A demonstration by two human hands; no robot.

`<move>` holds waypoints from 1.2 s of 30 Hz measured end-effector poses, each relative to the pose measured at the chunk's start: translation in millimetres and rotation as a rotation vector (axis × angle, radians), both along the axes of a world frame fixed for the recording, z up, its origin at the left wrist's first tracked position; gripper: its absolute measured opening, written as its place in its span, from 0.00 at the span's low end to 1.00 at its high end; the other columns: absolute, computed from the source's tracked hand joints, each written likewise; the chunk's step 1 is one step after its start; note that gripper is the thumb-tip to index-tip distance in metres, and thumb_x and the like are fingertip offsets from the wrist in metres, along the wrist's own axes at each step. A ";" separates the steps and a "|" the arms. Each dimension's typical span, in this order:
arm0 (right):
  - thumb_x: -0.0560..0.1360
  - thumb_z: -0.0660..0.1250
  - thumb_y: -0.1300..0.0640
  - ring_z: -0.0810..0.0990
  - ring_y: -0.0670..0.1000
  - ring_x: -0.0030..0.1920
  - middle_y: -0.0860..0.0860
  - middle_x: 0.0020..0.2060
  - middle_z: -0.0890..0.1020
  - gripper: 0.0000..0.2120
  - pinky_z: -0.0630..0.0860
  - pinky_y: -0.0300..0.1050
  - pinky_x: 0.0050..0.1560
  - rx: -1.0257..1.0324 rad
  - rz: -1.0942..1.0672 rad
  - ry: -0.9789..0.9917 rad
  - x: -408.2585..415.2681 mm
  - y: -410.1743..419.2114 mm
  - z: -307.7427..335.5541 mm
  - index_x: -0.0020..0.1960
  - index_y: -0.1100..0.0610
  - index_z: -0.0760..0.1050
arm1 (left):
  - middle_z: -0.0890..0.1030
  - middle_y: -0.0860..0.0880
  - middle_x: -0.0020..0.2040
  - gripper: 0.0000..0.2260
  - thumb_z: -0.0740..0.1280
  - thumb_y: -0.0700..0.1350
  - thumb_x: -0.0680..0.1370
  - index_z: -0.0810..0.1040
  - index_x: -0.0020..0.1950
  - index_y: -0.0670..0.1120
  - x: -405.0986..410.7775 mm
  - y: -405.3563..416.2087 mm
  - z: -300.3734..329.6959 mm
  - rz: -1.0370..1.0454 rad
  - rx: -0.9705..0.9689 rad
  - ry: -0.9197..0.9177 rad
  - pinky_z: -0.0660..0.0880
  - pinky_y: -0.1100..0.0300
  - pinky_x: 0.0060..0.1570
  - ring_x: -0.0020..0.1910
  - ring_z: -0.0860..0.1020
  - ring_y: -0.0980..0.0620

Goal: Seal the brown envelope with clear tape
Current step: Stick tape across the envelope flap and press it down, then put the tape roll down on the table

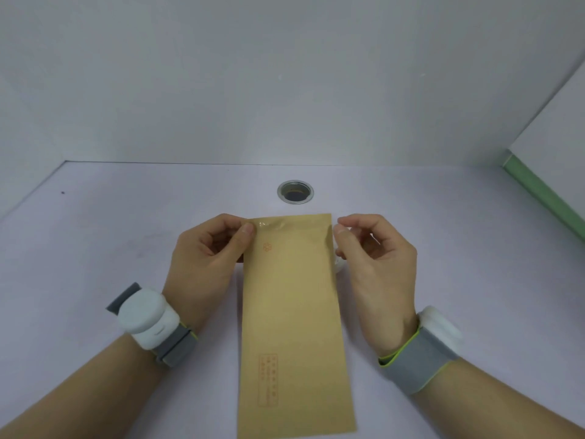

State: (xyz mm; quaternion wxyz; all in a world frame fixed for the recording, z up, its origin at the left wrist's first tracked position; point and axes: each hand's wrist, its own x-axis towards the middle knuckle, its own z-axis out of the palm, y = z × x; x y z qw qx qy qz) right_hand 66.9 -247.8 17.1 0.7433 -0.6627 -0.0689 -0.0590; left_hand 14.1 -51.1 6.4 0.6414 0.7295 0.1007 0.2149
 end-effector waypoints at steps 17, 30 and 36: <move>0.77 0.71 0.61 0.76 0.50 0.37 0.65 0.41 0.81 0.05 0.76 0.39 0.41 -0.074 0.031 0.019 3.3 -0.6 -2.8 0.44 0.55 0.84 | 0.83 0.39 0.40 0.12 0.65 0.45 0.83 0.85 0.46 0.42 0.6 1.9 -1.8 0.022 0.046 0.039 0.76 0.52 0.44 0.39 0.79 0.50; 0.71 0.67 0.48 0.64 0.46 0.65 0.42 0.58 0.70 0.33 0.54 0.41 0.63 -1.009 0.241 -0.185 8.4 -3.1 -12.4 0.74 0.41 0.61 | 0.79 0.53 0.48 0.09 0.70 0.40 0.72 0.79 0.45 0.54 -0.8 15.9 0.6 0.159 0.607 0.187 0.69 0.64 0.46 0.47 0.77 0.53; 0.71 0.67 0.51 0.69 0.54 0.61 0.47 0.57 0.76 0.29 0.60 0.47 0.59 -1.065 0.139 -0.206 20.2 -6.1 -19.5 0.71 0.45 0.66 | 0.76 0.61 0.37 0.05 0.61 0.52 0.67 0.76 0.38 0.55 -4.8 5.5 -2.8 -0.160 0.895 0.273 0.67 0.57 0.47 0.41 0.73 0.61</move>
